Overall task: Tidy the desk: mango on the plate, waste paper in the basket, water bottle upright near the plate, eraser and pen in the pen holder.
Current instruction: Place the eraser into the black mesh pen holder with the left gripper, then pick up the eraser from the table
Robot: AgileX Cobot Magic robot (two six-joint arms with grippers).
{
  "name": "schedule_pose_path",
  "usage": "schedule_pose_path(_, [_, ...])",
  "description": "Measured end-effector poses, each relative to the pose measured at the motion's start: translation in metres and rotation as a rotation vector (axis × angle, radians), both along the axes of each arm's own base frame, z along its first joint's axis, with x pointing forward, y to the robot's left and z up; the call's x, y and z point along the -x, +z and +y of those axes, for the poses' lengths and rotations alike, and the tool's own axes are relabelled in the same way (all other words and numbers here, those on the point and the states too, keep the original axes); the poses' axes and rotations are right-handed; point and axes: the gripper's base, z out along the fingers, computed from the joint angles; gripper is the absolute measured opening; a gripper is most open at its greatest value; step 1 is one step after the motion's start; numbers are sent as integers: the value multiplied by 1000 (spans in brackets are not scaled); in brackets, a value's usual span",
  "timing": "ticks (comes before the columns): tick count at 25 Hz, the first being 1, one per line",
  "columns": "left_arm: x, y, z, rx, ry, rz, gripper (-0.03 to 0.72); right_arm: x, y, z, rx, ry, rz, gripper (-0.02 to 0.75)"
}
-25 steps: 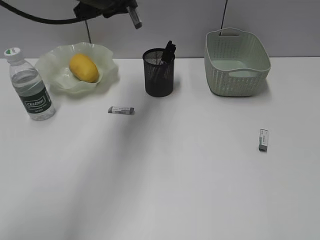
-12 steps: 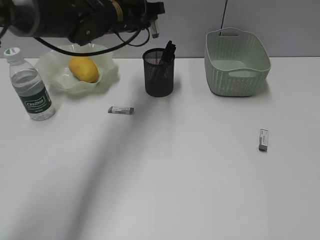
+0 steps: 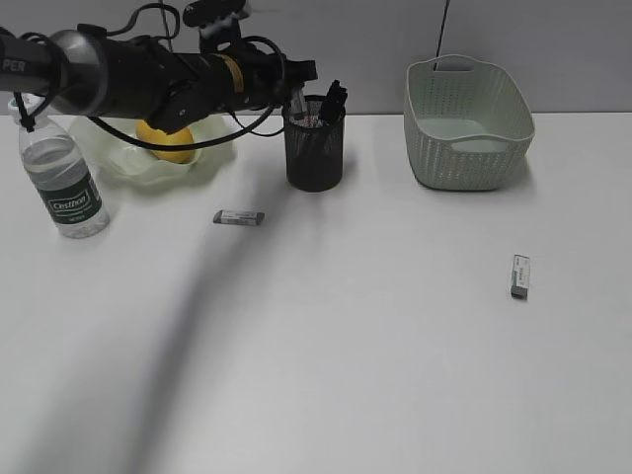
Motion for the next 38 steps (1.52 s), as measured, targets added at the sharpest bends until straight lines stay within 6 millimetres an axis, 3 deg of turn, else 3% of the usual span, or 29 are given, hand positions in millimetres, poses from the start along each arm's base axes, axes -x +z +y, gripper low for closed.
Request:
schedule_pose_path(6, [0, 1, 0, 5, -5, -7, 276, 0, 0, 0, 0, 0, 0, 447])
schedule_pose_path(11, [0, 3, 0, 2, 0, -5, 306, 0, 0, 0, 0, 0, 0, 447])
schedule_pose_path(15, [7, 29, 2, -36, 13, -19, 307, 0, 0, 0, 0, 0, 0, 447])
schedule_pose_path(20, [30, 81, 8, -142, 93, 22, 311, 0, 0, 0, -1, 0, -2, 447])
schedule_pose_path(23, [48, 102, 12, -256, 117, 61, 313, 0, 0, 0, -1, 0, -2, 447])
schedule_pose_path(30, [88, 111, 25, -541, -24, 323, 323, 0, 0, 0, 0, 0, -1, 447])
schedule_pose_path(38, [128, 128, 47, -674, -106, 468, 450, 0, 0, 0, -1, 0, -2, 447])
